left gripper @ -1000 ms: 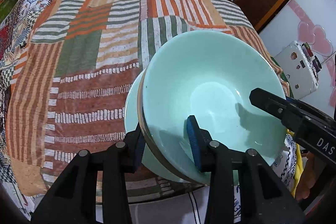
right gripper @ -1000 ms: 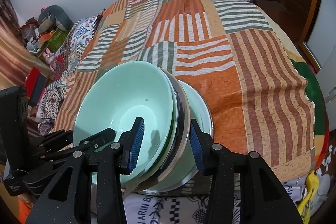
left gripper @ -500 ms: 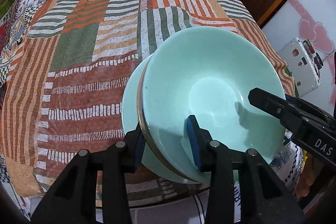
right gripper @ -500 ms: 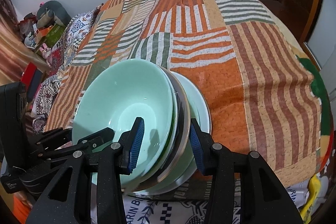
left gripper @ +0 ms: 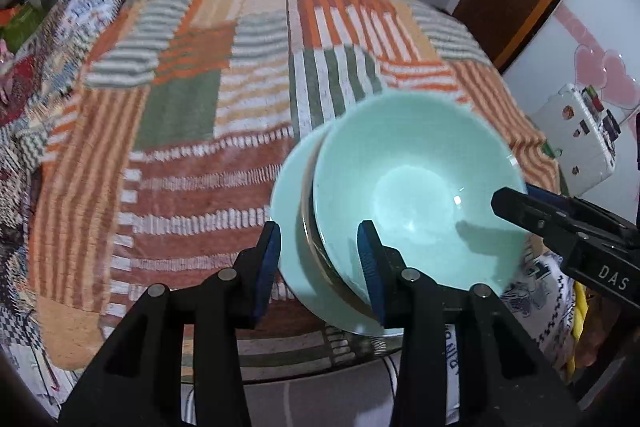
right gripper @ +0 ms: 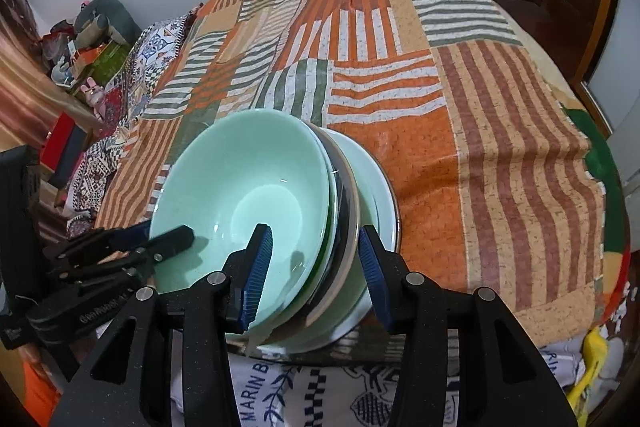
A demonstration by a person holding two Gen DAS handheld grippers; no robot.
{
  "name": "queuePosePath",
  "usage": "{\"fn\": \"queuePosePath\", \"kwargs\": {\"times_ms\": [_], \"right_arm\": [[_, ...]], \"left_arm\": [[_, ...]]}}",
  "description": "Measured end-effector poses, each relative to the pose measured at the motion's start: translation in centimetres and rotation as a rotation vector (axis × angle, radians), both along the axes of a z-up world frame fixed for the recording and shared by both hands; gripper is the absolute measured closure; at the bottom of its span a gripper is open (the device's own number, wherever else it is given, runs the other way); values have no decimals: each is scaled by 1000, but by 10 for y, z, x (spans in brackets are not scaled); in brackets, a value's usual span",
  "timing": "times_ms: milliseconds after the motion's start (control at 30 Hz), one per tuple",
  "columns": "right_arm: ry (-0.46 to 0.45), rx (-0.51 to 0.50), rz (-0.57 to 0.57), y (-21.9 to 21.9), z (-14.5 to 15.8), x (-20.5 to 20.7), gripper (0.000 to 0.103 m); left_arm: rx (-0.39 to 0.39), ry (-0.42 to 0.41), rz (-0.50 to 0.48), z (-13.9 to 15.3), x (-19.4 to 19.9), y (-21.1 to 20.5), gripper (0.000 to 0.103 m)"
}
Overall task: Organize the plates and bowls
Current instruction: 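Open both grippers and pull them back from the stack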
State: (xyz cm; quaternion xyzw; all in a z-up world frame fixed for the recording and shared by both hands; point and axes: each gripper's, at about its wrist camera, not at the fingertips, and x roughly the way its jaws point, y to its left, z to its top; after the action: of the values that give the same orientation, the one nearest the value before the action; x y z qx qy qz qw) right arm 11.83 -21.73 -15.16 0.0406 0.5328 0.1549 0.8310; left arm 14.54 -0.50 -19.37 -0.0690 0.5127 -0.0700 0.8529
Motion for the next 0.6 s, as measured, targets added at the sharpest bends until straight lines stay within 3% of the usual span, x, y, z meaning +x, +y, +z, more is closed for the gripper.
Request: {"fn": "queuePosePath", "kwargs": {"times_ms": [267, 400, 600], "right_arm": [[-162, 25, 26, 0, 57, -16, 61], [-280, 34, 34, 0, 88, -32, 50], [-409, 51, 41, -2, 123, -52, 49]], "left_arm": [[49, -239, 14, 74, -34, -8, 63], [28, -329, 22, 104, -49, -9, 61], [32, -469, 32, 144, -78, -10, 54]]}}
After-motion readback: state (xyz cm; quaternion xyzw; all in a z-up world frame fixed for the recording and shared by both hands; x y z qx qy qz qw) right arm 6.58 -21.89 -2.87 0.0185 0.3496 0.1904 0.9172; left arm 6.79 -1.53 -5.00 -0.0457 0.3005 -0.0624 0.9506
